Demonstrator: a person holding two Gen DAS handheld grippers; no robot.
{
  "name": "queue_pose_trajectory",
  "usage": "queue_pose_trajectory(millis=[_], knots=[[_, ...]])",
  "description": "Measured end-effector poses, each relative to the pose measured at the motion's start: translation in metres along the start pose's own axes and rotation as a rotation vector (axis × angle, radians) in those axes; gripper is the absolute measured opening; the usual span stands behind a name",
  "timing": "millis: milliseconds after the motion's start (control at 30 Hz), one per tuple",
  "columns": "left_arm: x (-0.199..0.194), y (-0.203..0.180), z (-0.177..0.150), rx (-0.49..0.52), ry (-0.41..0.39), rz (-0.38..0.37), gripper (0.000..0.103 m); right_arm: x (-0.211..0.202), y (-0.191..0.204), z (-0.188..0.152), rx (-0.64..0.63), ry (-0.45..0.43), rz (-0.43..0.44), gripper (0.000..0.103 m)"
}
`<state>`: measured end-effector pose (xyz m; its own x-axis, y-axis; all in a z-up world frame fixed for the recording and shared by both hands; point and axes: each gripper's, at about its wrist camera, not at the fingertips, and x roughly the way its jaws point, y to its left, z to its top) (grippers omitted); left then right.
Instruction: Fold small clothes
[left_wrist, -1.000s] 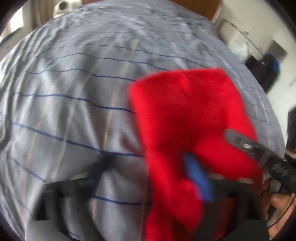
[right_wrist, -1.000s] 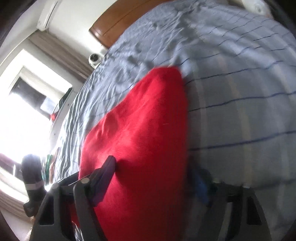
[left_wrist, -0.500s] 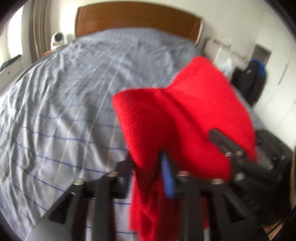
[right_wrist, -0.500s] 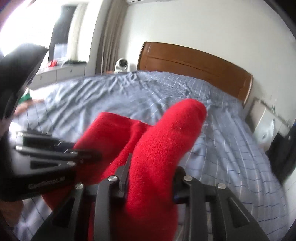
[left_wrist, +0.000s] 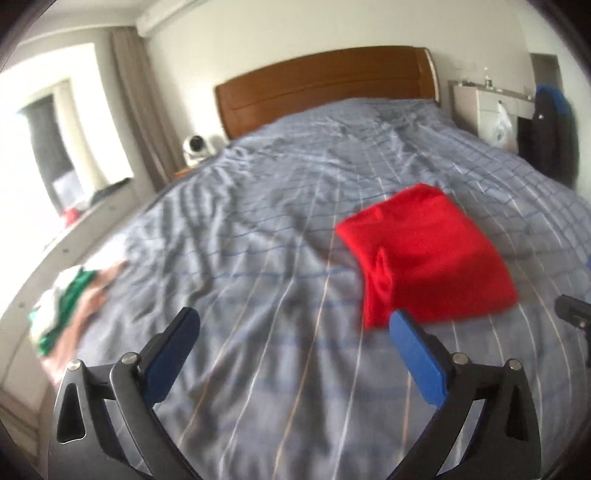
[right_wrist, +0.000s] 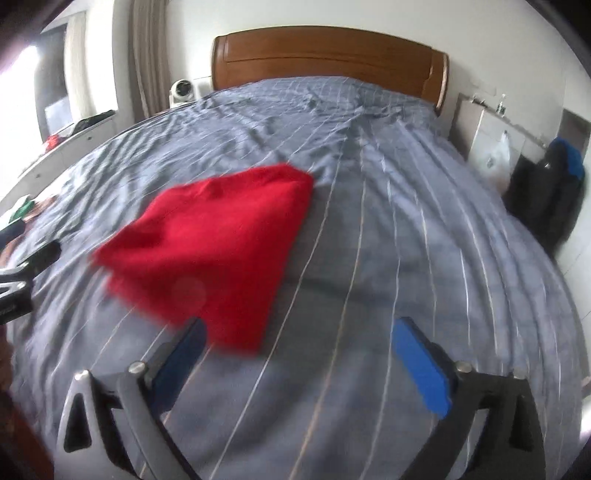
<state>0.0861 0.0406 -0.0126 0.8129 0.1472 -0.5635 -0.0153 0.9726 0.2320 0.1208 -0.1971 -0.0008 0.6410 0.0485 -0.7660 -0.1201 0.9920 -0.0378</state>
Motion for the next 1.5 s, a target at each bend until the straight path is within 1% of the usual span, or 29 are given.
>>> queue_pose_trajectory(millis=[67,133,167,233,333,400,467,533,633,733,833,967,1167,1500], knots=[[-0.026,-0.001,-0.010,0.008,0.010,-0.024,0.102,-0.027,0.005,-0.019,-0.012,0.002,0.012,0.102],[-0.046,-0.002,-0.016,0.055,0.070,-0.048,0.102,-0.052,0.007,-0.034,-0.024,0.021,0.009,0.102],[-0.057,-0.001,-0.019,0.076,0.097,-0.074,0.102,-0.066,0.007,-0.043,-0.023,0.028,0.011,0.102],[-0.080,0.001,-0.026,0.091,0.126,-0.118,0.102,-0.092,0.007,-0.057,-0.015,0.033,0.001,0.102],[-0.104,0.001,-0.031,0.089,0.129,-0.172,0.102,-0.122,0.010,-0.074,0.010,0.060,-0.016,0.102],[-0.118,0.001,-0.036,0.074,0.133,-0.209,0.103,-0.137,0.016,-0.084,0.027,0.086,-0.006,0.102],[-0.129,0.001,-0.041,0.054,0.154,-0.252,0.103,-0.151,0.022,-0.092,0.050,0.091,0.017,0.102],[-0.135,0.001,-0.043,0.039,0.174,-0.277,0.103,-0.165,0.029,-0.095,0.070,0.088,0.040,0.102],[-0.143,0.000,-0.046,0.023,0.178,-0.277,0.103,-0.177,0.041,-0.094,0.074,0.059,0.046,0.102],[-0.140,-0.001,-0.044,0.017,0.181,-0.261,0.103,-0.181,0.049,-0.089,0.033,0.022,0.005,0.102],[-0.136,0.002,-0.046,-0.003,0.202,-0.254,0.103,-0.183,0.049,-0.085,0.025,-0.002,-0.026,0.102],[-0.129,0.005,-0.048,-0.028,0.223,-0.237,0.103,-0.182,0.049,-0.084,0.009,-0.004,-0.044,0.102],[-0.124,0.003,-0.050,-0.015,0.229,-0.209,0.103,-0.175,0.043,-0.088,0.027,0.017,-0.054,0.102],[-0.122,0.005,-0.050,-0.022,0.224,-0.202,0.103,-0.174,0.051,-0.086,-0.005,0.010,-0.054,0.102]])
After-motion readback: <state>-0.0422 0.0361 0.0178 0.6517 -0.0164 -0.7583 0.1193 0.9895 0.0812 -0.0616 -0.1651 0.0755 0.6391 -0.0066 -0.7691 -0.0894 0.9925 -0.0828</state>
